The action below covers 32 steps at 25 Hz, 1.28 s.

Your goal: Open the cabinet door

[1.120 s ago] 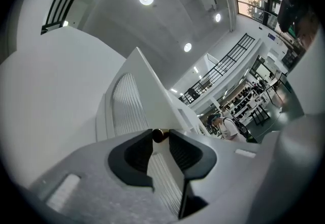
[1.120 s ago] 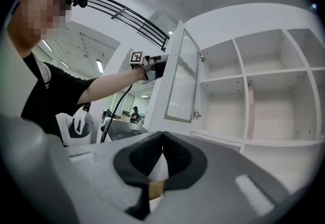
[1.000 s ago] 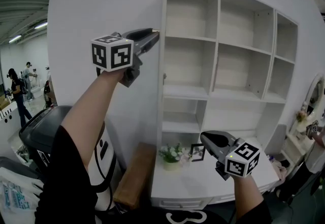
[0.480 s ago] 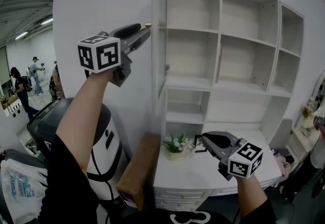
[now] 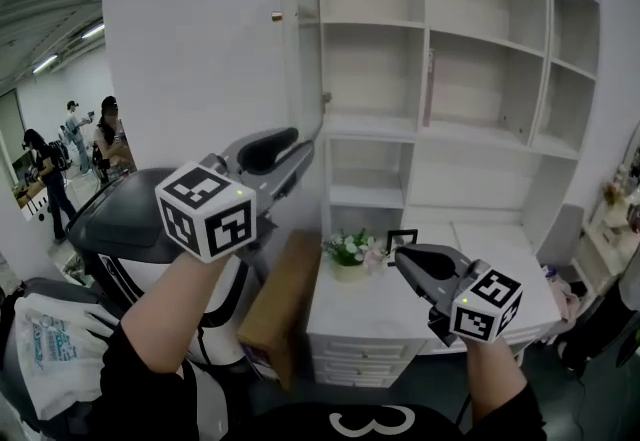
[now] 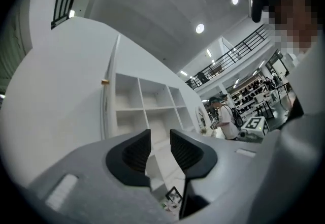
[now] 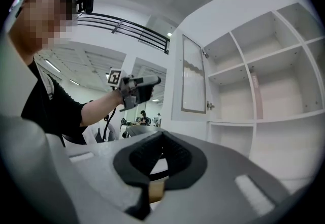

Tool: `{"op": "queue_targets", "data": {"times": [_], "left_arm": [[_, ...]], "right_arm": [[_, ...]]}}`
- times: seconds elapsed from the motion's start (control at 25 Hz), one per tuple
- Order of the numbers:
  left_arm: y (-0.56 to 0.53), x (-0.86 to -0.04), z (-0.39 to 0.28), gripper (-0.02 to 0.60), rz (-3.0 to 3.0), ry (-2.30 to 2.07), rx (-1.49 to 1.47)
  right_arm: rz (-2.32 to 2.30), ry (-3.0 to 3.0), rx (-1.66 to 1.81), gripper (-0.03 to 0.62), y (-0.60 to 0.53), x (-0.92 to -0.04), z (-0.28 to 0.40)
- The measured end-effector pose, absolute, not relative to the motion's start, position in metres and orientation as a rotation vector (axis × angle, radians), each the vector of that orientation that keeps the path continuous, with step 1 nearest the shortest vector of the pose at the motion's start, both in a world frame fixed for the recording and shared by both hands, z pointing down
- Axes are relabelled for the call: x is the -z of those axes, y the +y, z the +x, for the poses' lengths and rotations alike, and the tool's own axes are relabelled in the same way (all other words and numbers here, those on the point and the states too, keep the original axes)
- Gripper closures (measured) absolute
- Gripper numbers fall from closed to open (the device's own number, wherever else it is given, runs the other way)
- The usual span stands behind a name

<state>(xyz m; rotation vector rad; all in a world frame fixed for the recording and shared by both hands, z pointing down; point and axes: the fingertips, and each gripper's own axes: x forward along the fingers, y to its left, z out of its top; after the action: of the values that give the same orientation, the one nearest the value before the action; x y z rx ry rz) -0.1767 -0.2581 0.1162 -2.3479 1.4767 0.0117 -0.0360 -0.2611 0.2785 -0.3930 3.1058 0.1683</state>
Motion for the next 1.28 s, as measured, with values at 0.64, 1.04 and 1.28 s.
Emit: {"op": "queue_targets", "data": {"times": [0.64,1.04,1.28], "left_arm": [[-0.176,-0.328,-0.067,0.568,-2.735,1.504,-0.164],[-0.157,-0.351,-0.057,0.572,-2.735,1.526,-0.192],[-0.15,-0.366,-0.055,0.572,-2.753,1.52,-0.175]], "right_arm": [[-0.337,2.991,-0.034,0.592,-0.2,-0.305,0.005],[-0.397,2.981,0.098,0.592,-0.186,-0.351,0.017],[-0.454,2.99,0.081,0.592,-0.183,-0.372,0.023]]}}
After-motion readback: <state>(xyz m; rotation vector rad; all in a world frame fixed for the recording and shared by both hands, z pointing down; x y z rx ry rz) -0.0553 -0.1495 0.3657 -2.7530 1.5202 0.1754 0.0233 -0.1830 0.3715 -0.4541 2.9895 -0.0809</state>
